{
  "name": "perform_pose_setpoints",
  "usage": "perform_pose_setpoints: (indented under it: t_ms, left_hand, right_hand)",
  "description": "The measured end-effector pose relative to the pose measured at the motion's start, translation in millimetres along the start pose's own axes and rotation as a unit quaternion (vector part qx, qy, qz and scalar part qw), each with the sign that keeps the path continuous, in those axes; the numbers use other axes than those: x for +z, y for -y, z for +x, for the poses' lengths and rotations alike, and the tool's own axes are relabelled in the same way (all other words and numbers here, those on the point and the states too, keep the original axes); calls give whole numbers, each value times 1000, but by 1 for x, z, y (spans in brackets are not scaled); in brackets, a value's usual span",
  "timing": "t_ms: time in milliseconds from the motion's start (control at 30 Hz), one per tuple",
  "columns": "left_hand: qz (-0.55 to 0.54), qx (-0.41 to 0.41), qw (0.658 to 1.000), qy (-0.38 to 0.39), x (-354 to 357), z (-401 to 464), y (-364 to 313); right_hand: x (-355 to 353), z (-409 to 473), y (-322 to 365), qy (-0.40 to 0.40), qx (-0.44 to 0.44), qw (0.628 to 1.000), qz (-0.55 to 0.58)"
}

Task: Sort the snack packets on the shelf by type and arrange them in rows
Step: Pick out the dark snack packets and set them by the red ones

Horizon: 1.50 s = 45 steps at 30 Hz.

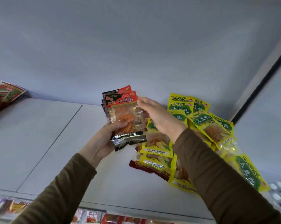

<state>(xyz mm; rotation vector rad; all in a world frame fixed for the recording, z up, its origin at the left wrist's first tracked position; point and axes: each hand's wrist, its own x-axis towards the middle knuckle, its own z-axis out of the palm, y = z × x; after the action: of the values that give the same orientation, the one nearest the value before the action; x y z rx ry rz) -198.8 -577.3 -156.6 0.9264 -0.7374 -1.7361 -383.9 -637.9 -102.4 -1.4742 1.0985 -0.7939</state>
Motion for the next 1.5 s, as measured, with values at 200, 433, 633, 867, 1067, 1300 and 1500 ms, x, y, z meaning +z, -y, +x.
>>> perform_pose_setpoints:
  t_ms: [200,433,633,867,1067,1300,1500]
  left_hand:
    - [18,26,999,-9,-4,3,-19]
    - [75,35,996,-21,-12,0,-23]
    - [94,58,991,-73,-39,-22,-33]
    - [66,64,983,-160,-106,-52,-62]
    - [151,22,975,-161,-196,-88,-111]
    - [165,36,960,-224,-270,-98,-150]
    - [182,52,947,-261,-315,-79,-173]
  right_hand:
    - [-35,3,15,2,23,999,25]
    - [35,3,-14,25,91,995,13]
    - [88,19,-30,-9,75,985,157]
    - [176,38,-17,-57,41,975,211]
    - [279,59,0,-102,8,975,199]
    - [369,84,7,-127,-8,969,210]
    - [410,128,12,-108,-2,975,194]
